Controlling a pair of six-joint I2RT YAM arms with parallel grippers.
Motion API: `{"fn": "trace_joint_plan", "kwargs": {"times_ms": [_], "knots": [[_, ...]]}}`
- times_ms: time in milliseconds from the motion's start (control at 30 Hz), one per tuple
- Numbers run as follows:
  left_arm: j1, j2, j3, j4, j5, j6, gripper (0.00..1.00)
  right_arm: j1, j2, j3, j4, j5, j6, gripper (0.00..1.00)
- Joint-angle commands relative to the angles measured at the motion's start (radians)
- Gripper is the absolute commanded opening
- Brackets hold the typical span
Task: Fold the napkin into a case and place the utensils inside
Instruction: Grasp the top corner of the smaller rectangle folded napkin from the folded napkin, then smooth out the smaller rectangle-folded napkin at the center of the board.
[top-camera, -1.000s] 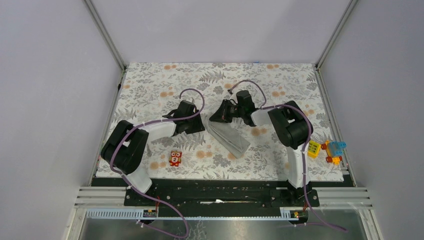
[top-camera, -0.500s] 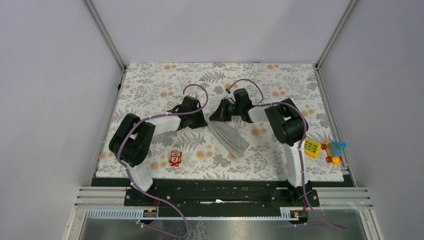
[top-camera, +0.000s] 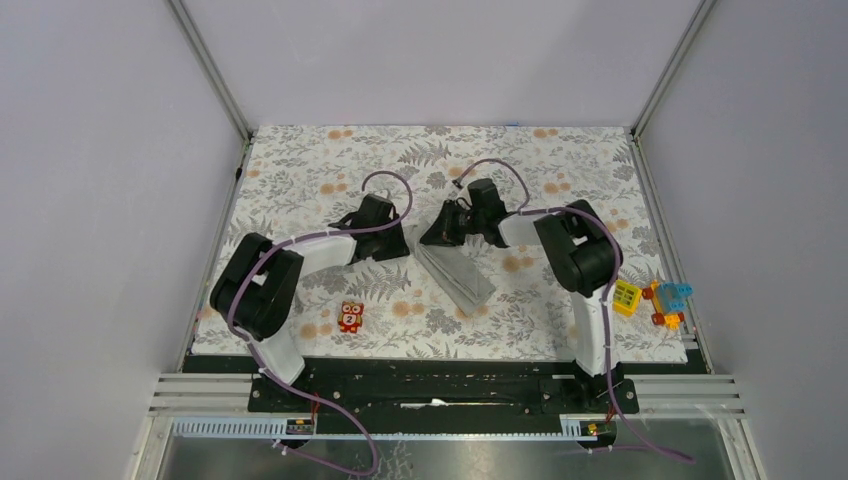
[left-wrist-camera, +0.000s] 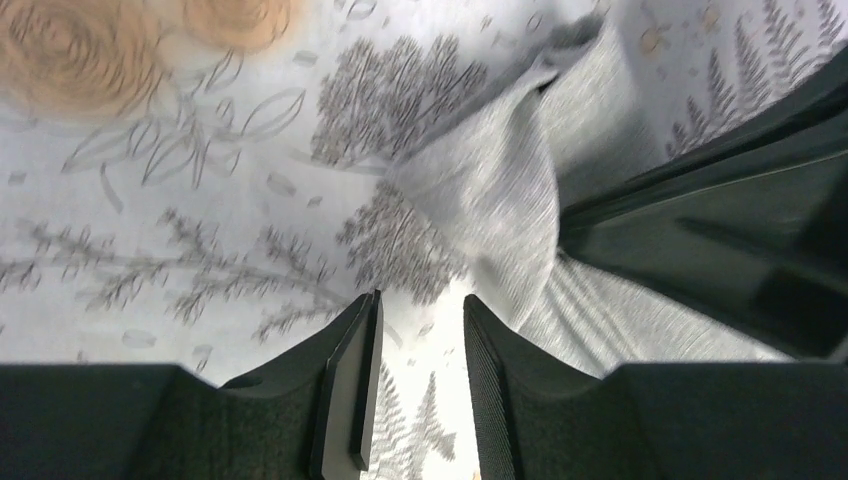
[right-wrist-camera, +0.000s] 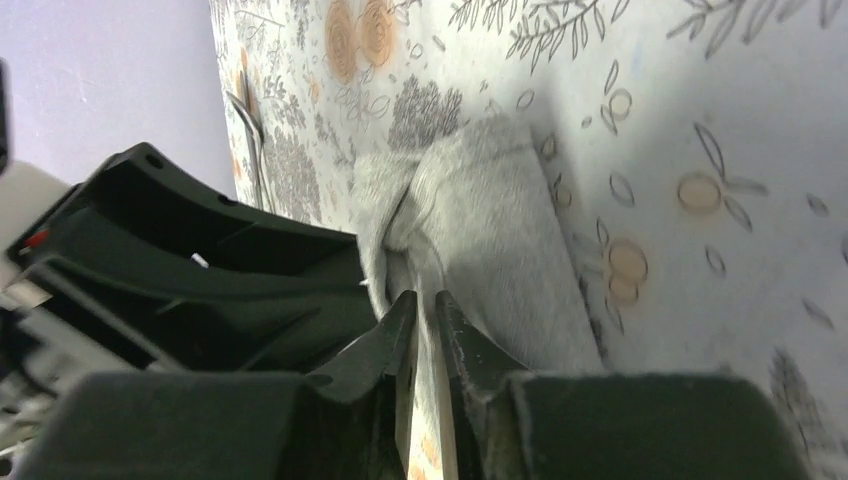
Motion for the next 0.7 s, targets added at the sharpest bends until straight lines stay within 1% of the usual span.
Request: {"fn": "trace_joint_plan", "kwargs": {"times_ms": [0,167,233,300,367,500,667], "knots": [[0.022,-0.113,-0.058,-0.034,0.027,0.013,0.40,-0.030,-0.156,-0.039,-0.060,-0.017,-0.069,0.22],[0.028,-0.152,-0.023,-0.025,0.097,0.004,0.31,-0.033,-0.166,-0.065,-0.099,0.015,-0.108,0.24],[0.028,-0.130,0.008,-0.016,0.109,0.000,0.26,-0.029,-0.152,-0.078,-0.095,0.025,-0.109,0.21],[0.028,-0.096,0.045,-0.010,0.123,-0.002,0.24,-0.021,-0.141,-0.092,-0.089,0.040,-0.114,0.16],[0.028,-0.063,0.071,0.013,0.130,-0.006,0.22,-0.010,-0.124,-0.098,-0.085,0.044,-0.111,0.11],[0.028,0.005,0.104,0.062,0.143,-0.026,0.20,0.032,-0.094,-0.097,-0.075,0.048,-0.103,0.07],[0.026,0.102,0.129,0.119,0.154,-0.041,0.19,0.039,-0.087,-0.112,-0.068,0.064,-0.096,0.06]]}}
